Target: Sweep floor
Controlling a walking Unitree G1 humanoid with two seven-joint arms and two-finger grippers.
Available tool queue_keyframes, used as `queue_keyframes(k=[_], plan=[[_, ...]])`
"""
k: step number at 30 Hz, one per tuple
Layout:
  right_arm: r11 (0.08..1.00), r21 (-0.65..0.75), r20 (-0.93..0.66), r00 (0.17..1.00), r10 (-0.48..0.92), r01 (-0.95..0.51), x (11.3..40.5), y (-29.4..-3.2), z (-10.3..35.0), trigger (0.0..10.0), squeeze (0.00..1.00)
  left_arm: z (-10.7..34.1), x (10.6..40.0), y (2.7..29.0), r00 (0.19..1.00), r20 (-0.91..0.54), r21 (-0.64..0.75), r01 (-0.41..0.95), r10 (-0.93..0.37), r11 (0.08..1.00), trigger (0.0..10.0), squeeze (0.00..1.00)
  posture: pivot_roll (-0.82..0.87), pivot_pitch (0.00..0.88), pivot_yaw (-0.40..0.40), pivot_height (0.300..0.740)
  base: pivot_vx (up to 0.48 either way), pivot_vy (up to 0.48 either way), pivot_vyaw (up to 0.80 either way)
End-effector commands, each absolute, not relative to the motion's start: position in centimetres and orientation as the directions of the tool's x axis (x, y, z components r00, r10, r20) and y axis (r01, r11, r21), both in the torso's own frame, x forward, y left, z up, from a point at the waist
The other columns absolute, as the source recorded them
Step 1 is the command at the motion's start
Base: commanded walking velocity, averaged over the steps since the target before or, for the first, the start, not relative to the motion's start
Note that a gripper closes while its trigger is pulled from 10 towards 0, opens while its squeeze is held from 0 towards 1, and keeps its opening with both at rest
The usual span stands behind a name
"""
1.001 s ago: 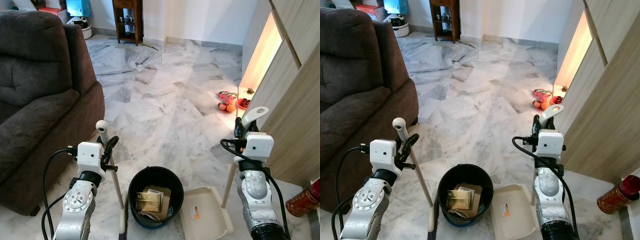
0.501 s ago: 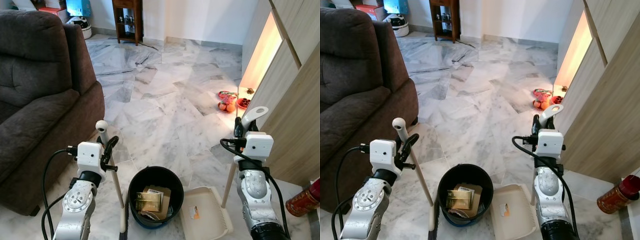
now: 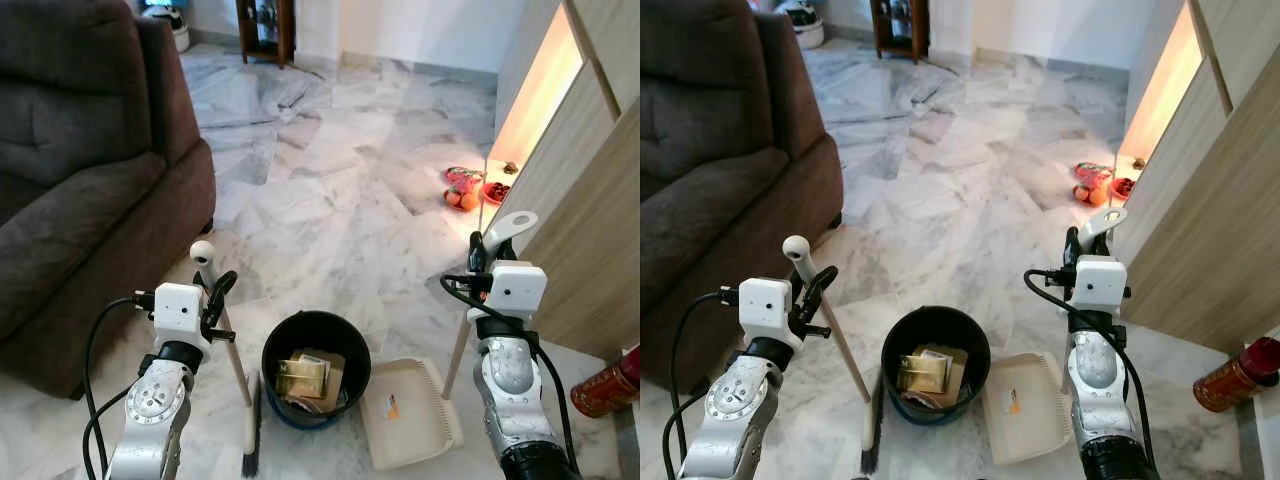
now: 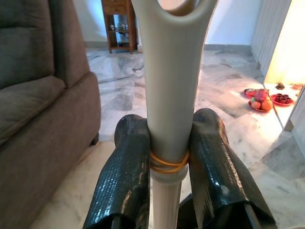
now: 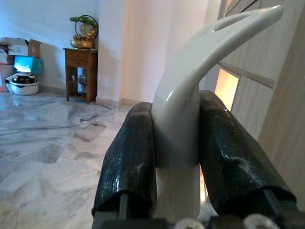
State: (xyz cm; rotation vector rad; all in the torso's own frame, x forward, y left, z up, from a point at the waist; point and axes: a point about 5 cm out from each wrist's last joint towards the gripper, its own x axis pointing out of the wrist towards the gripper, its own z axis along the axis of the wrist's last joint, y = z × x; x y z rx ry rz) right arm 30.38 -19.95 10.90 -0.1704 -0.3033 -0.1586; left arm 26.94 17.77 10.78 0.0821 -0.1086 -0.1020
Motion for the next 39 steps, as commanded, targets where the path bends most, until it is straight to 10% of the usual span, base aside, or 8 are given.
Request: queue_keyframes(k=[1,39], plan=[[0.975,-0.115,0.341,0.930,-0.139,0.188,30.51,-20.05,11.47,10.0,0.00,11.51,26.95,17.82,0.985,0.134,0.106,0.092,-0.106,0.990,10.0,0.00,0.06,0.043,0.000,0.740,-0.349,0.000,0.00],[0.980,-0.091,0.315,0.939,-0.138,0.175,30.81,-19.79,11.23,10.0,0.00,11.54,27.07,17.67,0.985,0.138,0.103,0.087,-0.101,0.991,10.0,0.00,0.06,0.036,-0.006,0.740,-0.177,0.000,-0.15]])
